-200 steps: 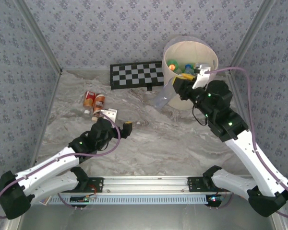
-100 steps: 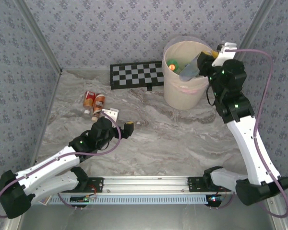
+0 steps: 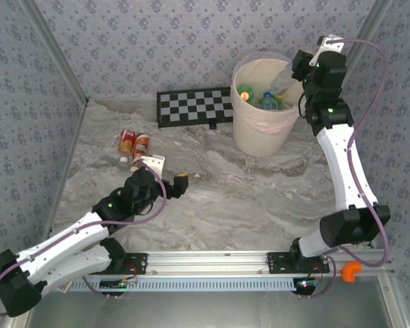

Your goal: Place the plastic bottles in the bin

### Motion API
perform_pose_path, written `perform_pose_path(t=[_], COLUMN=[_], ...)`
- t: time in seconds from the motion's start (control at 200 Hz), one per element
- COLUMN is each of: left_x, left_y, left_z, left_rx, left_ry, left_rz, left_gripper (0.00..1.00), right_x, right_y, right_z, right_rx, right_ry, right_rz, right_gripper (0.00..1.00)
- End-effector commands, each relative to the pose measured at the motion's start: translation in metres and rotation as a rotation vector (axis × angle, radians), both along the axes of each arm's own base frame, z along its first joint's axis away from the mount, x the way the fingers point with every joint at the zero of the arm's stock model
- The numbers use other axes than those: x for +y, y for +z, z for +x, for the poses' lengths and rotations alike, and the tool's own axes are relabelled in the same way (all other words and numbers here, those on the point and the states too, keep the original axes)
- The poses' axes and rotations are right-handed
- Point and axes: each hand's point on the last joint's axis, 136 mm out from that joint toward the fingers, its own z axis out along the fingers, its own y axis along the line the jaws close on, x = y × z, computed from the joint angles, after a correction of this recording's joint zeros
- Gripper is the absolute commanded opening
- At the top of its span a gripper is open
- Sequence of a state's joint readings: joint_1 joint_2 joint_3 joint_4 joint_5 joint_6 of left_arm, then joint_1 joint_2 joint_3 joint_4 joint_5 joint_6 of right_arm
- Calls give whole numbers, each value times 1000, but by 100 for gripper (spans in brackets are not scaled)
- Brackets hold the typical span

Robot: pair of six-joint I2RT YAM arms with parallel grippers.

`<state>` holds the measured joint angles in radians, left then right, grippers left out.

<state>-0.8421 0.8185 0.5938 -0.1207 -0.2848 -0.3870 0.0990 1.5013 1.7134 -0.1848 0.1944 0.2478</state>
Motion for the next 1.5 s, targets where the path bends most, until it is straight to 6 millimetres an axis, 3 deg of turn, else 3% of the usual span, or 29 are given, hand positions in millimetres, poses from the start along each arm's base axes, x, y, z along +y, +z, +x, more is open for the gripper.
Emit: perform_pose_path(t=[0.0,0.465,0.49,0.55,0.6,0.625,0.64,0.98,1.134,1.494], left_x=[4,4,4,4,4,4,4,4,5,12], left_y=[6,5,5,5,5,6,6,2,0,1], left_z=[1,0,0,0,0,0,0,1,0,-4], left_rx=[-10,-4,-3,-3,-2,-5,-4,6,13,10], left_ry=[17,15,15,13,13,15,14,22,21,29], left_rz=[-12,-18,-19,-17,-16,-16,-15,-11,-6,-2], left_gripper=[100,100,100,100,100,100,100,100,100,100], right_x=[-3,8,8,9,10,10,10,18,20,76], right_y=[-3,-68,-68,-71,-71,-71,-70,-44,-50,-70], right_z=[9,44,45,46,45,45,44,24,29,50], right_rx=[18,247,250,263,269,274,274,211,222,288], right_ry=[6,79,79,83,87,88,89,97,104,279], right_rz=[18,17,17,18,20,21,21,14,8,-17], right_gripper=[27,30,37,64,79,96,100,99,100,99])
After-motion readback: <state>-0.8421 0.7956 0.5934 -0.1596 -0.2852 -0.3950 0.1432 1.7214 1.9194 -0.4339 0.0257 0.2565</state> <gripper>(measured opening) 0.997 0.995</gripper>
